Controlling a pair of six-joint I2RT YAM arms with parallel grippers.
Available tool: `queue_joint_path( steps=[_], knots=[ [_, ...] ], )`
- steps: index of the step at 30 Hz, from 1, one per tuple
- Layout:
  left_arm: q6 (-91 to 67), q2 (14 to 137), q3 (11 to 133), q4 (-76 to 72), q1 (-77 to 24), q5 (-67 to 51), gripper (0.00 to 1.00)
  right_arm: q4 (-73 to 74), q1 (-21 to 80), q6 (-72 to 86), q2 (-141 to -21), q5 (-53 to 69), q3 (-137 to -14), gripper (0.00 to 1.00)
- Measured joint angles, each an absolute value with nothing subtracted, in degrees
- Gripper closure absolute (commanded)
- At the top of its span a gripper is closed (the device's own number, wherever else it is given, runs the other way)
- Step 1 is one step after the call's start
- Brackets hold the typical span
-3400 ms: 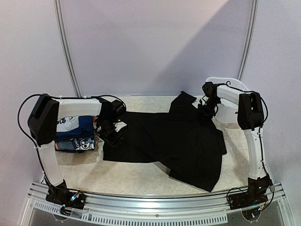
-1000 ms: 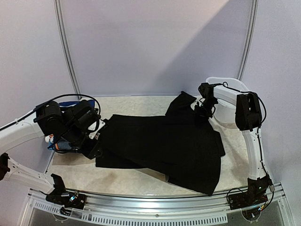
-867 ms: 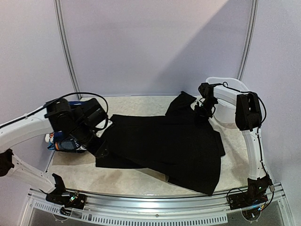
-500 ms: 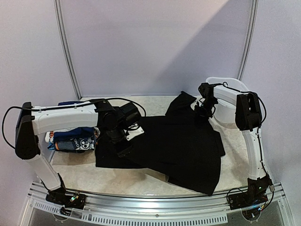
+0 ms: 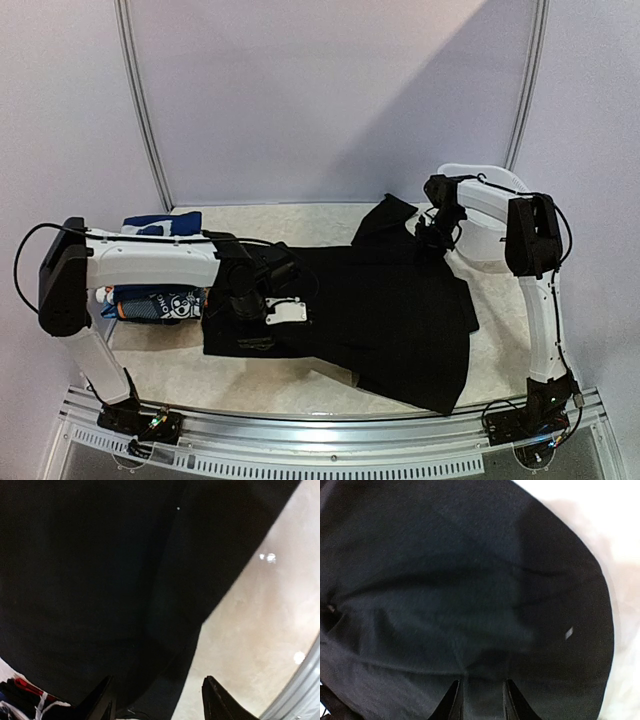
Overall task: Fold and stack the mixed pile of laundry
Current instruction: Flatten out the crumpled shirt at the corner of the board.
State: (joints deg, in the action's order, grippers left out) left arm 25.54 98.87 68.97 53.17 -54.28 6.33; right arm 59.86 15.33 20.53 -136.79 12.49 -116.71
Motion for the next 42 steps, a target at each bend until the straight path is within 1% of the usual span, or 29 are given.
queue_joint_path(
  steps=[2,5,8,10,13,14,20,23,29,34,38,40,42],
  knots=[
    [26.87,99.74,68.01,51.31,-54.3,7.18,0.44,59.9,15.33,20.58,-135.37,12.73,-115.52,0.73],
    [28.34,101.38,66.54,48.12,-54.33,8.71,0.5,59.88,15.42,20.75,-132.84,13.32,-113.54,0.73],
    [29.3,102.78,65.82,45.74,-54.35,10.24,0.66,58.92,15.94,21.02,-129.73,14.59,-110.76,0.73],
    [30.3,103.59,65.87,44.38,-54.35,11.35,0.81,57.82,16.99,21.69,-127.24,15.86,-108.2,0.73],
    [30.44,104.6,66.24,43.83,-54.39,12.29,0.96,55.48,19.73,22.81,-124.07,17.82,-104.9,0.73],
    [30.17,104.73,66.32,43.79,-54.39,12.47,0.99,54.61,21.06,23.31,-123.33,18.65,-104.05,0.73],
    [30.28,104.25,66.5,44.69,-54.59,13.65,1.0,50.46,28.6,25.89,-122.58,21.96,-101.93,0.74],
    [29.82,102.52,66.59,46.54,-55.48,14.39,1.0,48.73,30.11,27.29,-123.09,23.2,-101.91,0.76],
    [26.04,99.42,69.14,52.97,-60.25,15.16,1.0,46.37,29.67,29.8,-127.52,23.73,-102.52,0.76],
    [20.51,99.33,71.22,59.27,-65.76,13.45,1.0,47.0,29.41,29.95,-133.36,23.42,-105.25,0.77],
    [14.74,100.16,72.16,64.18,-69.84,10.41,1.0,47.68,28.95,30.02,-135.26,22.9,-108.6,0.77],
    [11.92,101.3,72.44,65.98,-71.05,8.88,0.98,48.27,28.58,30.04,-136.18,23.09,-109.95,0.77],
    [9.5,102.37,72.44,67.37,-71.83,7.77,0.94,48.82,28.21,30.17,-136.92,23.11,-111.28,0.77]
  ],
)
